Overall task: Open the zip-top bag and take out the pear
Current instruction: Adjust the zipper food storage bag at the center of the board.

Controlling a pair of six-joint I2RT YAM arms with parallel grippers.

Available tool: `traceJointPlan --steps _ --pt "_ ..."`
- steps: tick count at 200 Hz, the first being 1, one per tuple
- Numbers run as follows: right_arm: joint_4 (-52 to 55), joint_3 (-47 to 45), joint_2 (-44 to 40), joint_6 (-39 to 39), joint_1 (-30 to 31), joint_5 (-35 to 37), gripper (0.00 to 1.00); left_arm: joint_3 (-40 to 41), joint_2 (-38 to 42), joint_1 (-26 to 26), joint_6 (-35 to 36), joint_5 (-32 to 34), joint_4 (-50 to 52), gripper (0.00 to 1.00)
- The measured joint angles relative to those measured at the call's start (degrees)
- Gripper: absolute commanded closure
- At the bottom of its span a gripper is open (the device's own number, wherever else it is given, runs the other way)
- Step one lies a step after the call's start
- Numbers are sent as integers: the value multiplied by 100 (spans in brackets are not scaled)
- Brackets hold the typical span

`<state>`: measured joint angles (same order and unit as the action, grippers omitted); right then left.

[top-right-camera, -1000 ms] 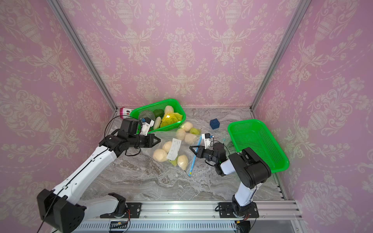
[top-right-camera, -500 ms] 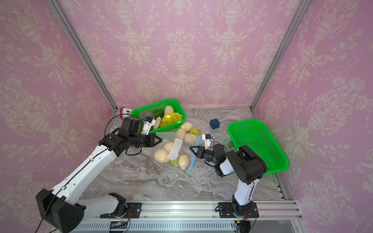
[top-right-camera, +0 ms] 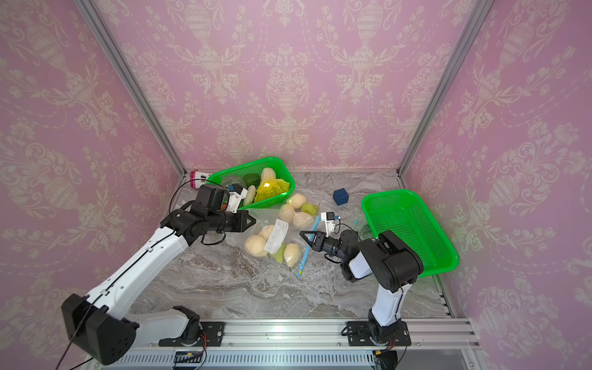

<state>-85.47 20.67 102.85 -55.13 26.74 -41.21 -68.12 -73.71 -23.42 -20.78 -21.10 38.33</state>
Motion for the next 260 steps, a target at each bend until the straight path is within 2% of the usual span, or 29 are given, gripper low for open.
traceJointPlan --steps 28,82,159,176,198,213,236,260 --pt "-393 -55 0 -153 0 -240 88 0 -389 4 205 350 13 100" --pt "-610 -52 -35 -737 59 -789 88 0 -774 144 509 603 -33 100" --pt "-656 153 -811 -997 203 -1550 88 109 -1187 402 595 715 -289 100" --pt "-599 153 -979 -826 203 -1558 83 109 -1196 413 599 713 -315 100" --pt "332 186 -1414 -111 214 -1368 57 109 -1196 420 619 713 -341 100" --pt "1523 284 -1853 597 214 -1054 46 109 -1196 442 632 713 -354 100" --pt "3029 367 -2557 1368 131 -599 35 125 -1189 498 634 708 -363 100" --pt "4157 299 -3322 1766 -227 -223 31 214 -1185 538 632 704 -404 100"
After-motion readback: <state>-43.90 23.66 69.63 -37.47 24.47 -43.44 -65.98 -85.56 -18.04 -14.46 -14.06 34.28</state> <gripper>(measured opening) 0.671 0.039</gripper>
